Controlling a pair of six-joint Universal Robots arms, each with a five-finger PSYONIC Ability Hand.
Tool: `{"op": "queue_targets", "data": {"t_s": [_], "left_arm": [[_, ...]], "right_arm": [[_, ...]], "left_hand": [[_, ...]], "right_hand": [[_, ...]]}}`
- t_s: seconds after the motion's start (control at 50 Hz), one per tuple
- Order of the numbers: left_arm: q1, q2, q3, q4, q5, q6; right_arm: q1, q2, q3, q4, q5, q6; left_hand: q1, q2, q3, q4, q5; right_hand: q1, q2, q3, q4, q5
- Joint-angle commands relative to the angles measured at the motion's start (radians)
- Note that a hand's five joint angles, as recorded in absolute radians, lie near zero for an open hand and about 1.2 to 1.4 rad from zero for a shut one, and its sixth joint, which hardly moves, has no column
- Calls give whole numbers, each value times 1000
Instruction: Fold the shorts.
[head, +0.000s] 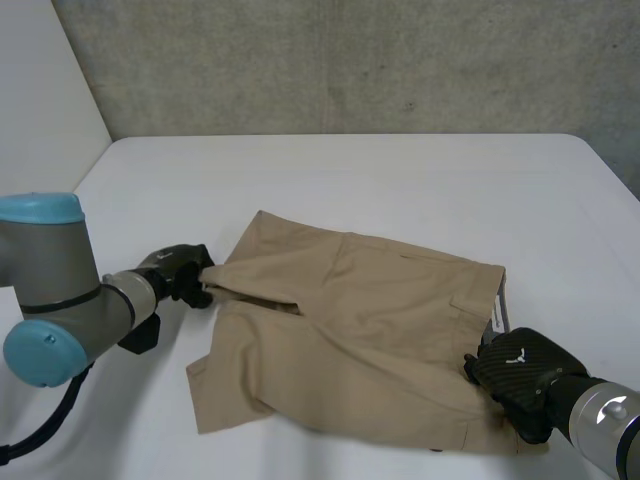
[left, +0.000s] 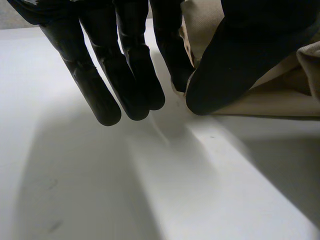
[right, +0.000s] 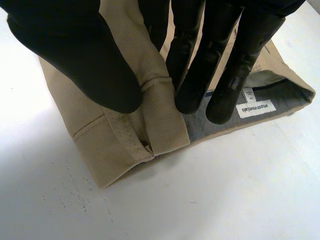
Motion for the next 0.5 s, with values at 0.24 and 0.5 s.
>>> {"op": "queue_targets", "data": {"t_s": [0.24,0.5], "left_arm": [[58,80,-135,-33,-5,134],[104,112,-162,-31,1,174]], "right_arm": [[0,-6,0,0,5,-2],[2,-8,0,1,6,-2]], "left_hand": [[214,172,178,171,183],[196,154,160,153,165]], "right_hand": [[436,219,209,204,234],[436,219,209,204,234]]}}
